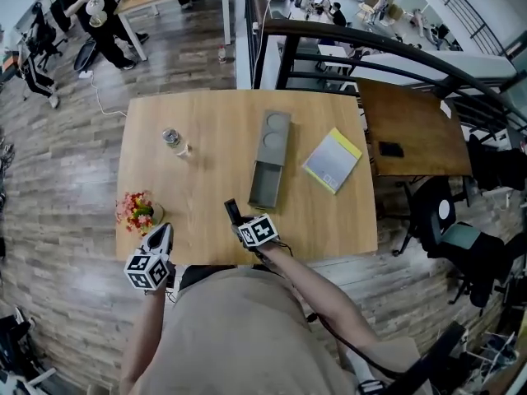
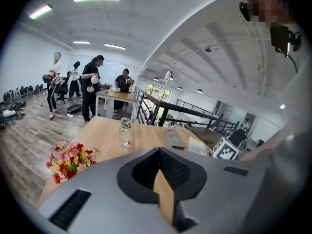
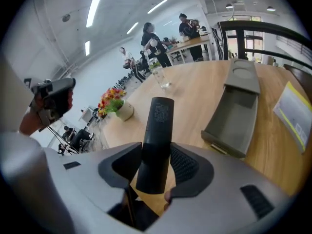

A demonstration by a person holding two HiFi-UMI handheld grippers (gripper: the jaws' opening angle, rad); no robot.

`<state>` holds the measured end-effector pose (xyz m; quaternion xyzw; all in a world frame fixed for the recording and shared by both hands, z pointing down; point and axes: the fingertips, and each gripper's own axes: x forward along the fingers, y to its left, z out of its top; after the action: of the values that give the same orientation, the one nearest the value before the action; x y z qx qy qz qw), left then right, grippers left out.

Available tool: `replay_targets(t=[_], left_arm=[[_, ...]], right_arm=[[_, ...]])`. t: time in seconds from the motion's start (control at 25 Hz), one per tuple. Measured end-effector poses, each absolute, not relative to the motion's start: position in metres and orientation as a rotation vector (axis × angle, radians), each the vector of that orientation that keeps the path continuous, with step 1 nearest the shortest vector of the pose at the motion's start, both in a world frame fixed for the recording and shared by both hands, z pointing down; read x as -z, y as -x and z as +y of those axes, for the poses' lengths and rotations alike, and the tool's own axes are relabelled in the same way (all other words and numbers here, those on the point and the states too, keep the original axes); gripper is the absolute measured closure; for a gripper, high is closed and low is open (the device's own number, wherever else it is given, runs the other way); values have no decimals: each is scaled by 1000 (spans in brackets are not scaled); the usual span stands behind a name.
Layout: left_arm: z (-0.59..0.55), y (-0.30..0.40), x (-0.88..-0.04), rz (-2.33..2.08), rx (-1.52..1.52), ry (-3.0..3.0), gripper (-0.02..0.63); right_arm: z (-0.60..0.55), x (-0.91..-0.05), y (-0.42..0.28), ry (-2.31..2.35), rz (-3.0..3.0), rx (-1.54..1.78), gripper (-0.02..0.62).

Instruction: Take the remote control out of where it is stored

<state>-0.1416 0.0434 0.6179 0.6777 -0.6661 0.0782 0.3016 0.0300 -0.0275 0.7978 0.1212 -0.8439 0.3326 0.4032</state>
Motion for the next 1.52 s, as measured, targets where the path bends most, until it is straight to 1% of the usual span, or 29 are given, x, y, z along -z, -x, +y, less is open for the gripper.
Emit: replay_targets(t=[0.24, 0.44, 0.64, 0.8, 0.88, 0.96, 1.08, 1.28, 1.32, 1.4, 1.52], left_arm=[[38, 159, -616, -1754, -225, -1816, 604], [36, 184, -604, -1726, -221, -1837, 604], [31, 218, -595, -1697, -234, -1875, 604], [24, 242, -587, -1664, -219, -1908, 604], [18, 247, -583, -1635, -214, -1938, 604], [10, 248, -579, -1599, -208, -1973, 604], [-4, 247, -566, -1532, -175, -2032, 604], [-17, 230, -536, -1357, -80, -2118, 604], [-19, 226, -528, -1324, -59, -2135, 604], [-24, 218, -510, -1263, -21, -2173, 604], [-28, 207, -479, -1189, 22, -2234, 604]], right_arm=[[-17, -863, -23, -328, -1978, -814, 414], [-11, -897, -9, -361, -1884, -843, 414], [-25, -911, 4, -491, -1854, -886, 414], [-32, -896, 18, -572, -1904, -887, 410], [-38, -881, 25, -622, -1967, -921, 359], [-48, -857, 29, -704, -2049, -992, 347], [-68, -801, 29, -854, -2207, -1156, 348], [-88, -680, 26, -973, -2480, -1396, 350], [-91, -653, 25, -984, -2545, -1411, 350], [-97, -599, 26, -999, -2677, -1407, 377], [-98, -529, 23, -1021, -2839, -1312, 390]])
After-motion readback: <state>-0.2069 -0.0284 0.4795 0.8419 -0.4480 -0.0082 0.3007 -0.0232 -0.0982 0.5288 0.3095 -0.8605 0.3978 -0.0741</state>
